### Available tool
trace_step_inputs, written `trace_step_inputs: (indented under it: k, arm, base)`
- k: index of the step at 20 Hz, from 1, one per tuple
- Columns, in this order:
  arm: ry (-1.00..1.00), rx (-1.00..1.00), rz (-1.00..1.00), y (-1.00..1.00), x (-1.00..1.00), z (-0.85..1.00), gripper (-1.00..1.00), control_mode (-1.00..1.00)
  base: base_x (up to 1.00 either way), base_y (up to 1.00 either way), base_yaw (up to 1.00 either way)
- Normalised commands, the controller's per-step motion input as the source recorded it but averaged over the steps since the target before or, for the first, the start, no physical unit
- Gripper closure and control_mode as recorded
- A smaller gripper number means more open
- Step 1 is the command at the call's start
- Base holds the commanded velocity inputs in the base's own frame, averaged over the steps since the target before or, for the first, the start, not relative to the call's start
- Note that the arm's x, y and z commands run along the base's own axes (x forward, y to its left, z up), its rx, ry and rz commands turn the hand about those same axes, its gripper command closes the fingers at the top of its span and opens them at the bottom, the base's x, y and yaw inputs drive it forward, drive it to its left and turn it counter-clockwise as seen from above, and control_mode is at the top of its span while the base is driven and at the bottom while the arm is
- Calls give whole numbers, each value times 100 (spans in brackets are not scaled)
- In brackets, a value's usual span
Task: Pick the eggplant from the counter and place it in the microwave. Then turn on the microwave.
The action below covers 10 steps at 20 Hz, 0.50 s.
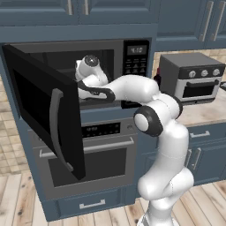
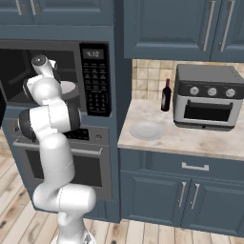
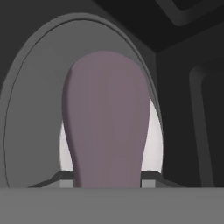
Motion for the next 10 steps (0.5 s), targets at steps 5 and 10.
trace_step_inputs:
  k: [5,10]
  arm:
    - [1,-1,0,5,13,-1,100,-100]
    - [1,-1,0,3,11,-2,100,-100]
  base:
    - [0,0,0]
    - [0,0,0]
